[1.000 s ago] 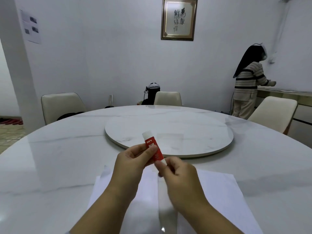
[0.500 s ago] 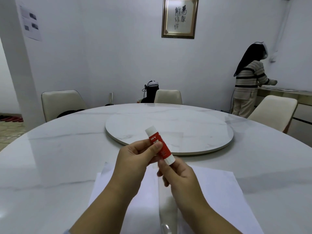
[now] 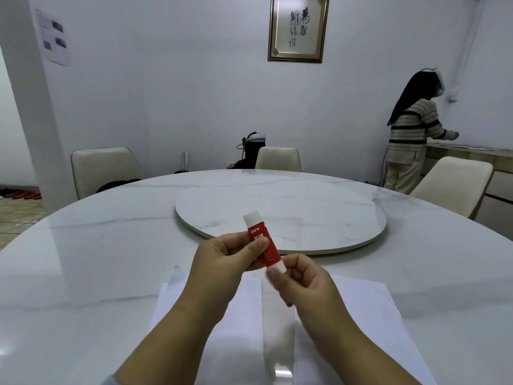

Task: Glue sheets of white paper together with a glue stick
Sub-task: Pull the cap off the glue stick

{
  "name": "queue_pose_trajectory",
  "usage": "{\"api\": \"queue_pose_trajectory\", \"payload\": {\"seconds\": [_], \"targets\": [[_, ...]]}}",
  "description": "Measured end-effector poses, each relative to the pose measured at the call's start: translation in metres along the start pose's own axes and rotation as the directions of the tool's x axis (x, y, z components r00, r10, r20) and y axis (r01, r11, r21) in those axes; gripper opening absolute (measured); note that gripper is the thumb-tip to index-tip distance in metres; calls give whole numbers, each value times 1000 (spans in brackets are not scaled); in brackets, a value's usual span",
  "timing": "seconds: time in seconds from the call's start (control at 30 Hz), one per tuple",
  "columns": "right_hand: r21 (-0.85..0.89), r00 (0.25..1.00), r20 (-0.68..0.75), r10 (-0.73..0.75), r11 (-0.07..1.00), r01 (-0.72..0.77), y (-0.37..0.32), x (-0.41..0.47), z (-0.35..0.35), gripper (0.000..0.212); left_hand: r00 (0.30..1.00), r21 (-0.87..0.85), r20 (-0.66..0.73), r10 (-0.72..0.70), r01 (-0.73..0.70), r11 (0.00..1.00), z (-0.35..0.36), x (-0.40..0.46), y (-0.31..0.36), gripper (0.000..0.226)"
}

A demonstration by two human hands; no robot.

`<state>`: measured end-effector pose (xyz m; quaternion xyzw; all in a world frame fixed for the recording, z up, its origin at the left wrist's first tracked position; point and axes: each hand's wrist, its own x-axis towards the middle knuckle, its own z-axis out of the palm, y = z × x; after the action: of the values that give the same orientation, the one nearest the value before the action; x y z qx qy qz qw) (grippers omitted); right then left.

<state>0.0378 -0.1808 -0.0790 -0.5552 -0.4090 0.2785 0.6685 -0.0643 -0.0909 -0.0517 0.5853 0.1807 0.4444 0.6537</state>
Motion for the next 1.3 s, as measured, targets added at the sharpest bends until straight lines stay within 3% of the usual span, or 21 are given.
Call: {"api": "queue_pose_trajectory", "payload": {"seconds": [0.1, 0.17, 0.2, 0.27, 0.37, 0.43, 0.5, 0.57, 0.67, 0.7, 0.77, 0.83, 0.97, 1.0, 1.07, 1.17, 1.23, 1.3], "targets": [[-58, 999, -12, -32, 998, 31, 1, 1, -1, 28, 1000, -4, 4, -3, 3, 1000, -1, 0, 1, 29], [174, 992, 86, 98, 978, -111, 0, 1, 1, 41, 1000, -27, 27, -5, 6, 1000, -2, 1, 2, 29], [322, 969, 168, 181, 919, -228, 0, 1, 2, 43, 999, -37, 37, -7, 8, 999, -2, 1, 2, 28], [419, 933, 252, 257, 840, -345, -2, -1, 4, 45, 999, -30, 39, -4, 5, 1000, -3, 1, 3, 26], [111, 987, 75, 140, 983, -148, 3, -1, 4, 45, 1000, -10, 24, 5, -5, 1000, -3, 0, 4, 27], [-80, 998, -55, -8, 997, 3, 5, 0, 3, 37, 1000, -3, 7, -2, 2, 1000, -3, 1, 3, 27], [-152, 991, -110, -78, 986, 61, 7, 2, 1, 22, 1000, 8, 9, -4, 4, 1000, -4, 1, 3, 27], [-64, 999, -34, -23, 998, 20, 2, -1, 1, 20, 1000, 5, 24, 0, 0, 1000, -5, 1, 3, 31], [325, 984, 123, 127, 932, -161, -1, -2, 5, 34, 998, -22, 60, 5, -3, 1000, -4, 0, 4, 30], [381, 976, 151, 157, 902, -204, -2, -2, 6, 35, 998, -24, 66, 5, -3, 1000, -3, 0, 4, 30], [302, 978, 140, 151, 935, -188, 1, -2, 7, 42, 998, -8, 60, 5, -5, 1000, -3, 0, 3, 31], [84, 992, 94, 81, 993, -89, 2, -3, 8, 46, 1000, 18, 29, 1, -2, 1000, -5, 2, 2, 35], [-82, 1000, -21, -22, 996, 20, 2, -3, 9, 23, 1000, -4, 14, -13, 13, 1000, -6, 3, 1, 33], [-62, 1000, 1, -3, 998, 3, 1, -5, 11, 27, 1000, -7, 19, -14, 14, 1000, -6, 3, 1, 33], [161, 996, 35, 87, 983, -91, 1, -5, 15, 43, 999, -11, 28, -18, 18, 1000, -5, 3, 0, 32], [433, 964, 61, 258, 863, -259, 2, -3, 18, 51, 1000, 45, 4, -10, 10, 999, -3, 3, -2, 38], [346, 976, 10, 216, 915, -207, 5, -3, 20, 47, 1000, 59, -26, -2, 4, 998, -3, 3, -5, 34], [106, 991, -72, 116, 989, -108, 6, -6, 22, 37, 999, 48, -37, -9, 11, 999, -2, 3, -6, 32]]}}
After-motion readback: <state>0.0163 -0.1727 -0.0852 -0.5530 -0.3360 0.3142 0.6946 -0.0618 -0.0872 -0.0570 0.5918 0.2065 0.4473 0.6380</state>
